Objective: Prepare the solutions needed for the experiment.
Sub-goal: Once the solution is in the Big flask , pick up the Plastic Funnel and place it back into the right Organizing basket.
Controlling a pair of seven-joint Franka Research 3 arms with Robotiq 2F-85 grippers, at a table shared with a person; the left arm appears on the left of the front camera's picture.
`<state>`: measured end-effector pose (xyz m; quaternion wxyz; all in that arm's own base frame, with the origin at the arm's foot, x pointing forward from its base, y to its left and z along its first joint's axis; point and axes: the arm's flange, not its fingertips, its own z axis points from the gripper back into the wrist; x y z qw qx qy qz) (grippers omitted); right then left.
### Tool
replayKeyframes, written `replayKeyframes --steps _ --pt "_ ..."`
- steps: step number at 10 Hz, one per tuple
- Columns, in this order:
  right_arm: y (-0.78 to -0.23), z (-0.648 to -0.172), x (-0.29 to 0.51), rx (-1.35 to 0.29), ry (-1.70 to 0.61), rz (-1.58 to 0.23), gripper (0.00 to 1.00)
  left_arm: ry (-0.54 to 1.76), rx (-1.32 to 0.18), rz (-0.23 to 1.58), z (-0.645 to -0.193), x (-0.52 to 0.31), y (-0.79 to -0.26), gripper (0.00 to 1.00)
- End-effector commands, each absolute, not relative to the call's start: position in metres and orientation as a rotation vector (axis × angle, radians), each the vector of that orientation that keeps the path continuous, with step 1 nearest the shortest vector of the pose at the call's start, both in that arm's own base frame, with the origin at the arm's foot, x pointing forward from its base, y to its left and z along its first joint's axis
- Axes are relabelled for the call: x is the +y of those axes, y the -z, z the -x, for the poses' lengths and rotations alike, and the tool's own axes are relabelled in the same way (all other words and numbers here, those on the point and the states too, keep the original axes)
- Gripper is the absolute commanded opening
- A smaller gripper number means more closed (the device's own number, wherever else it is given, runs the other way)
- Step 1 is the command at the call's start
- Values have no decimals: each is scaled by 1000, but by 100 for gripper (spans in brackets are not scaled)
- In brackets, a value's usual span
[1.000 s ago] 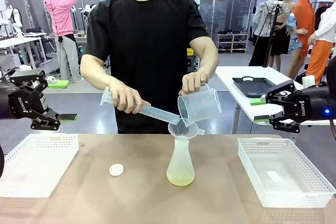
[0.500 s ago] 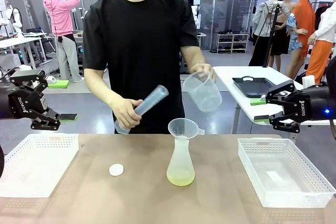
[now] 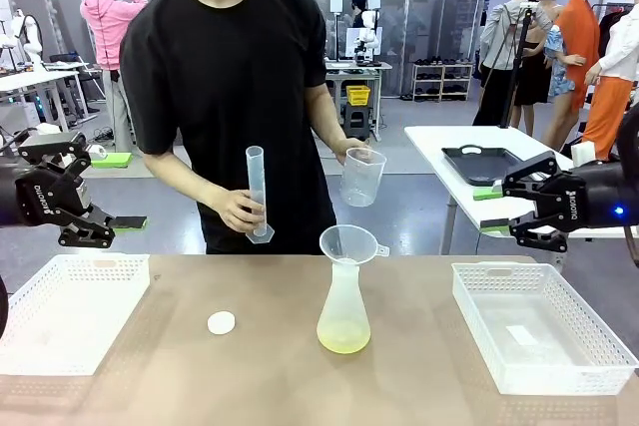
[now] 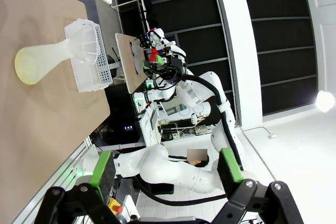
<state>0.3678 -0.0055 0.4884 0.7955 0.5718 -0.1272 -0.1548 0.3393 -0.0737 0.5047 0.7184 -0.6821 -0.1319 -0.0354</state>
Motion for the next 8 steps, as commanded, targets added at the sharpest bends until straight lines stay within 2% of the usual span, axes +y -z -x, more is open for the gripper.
replayKeyframes --steps 1,8 --pt "-497 -368 5 -264 306 -1219 50 74 -294 1535 -339 -77 -508 100" --pt "-499 -370 9 -274 287 -1209 50 74 -294 1535 -339 -77 -508 100"
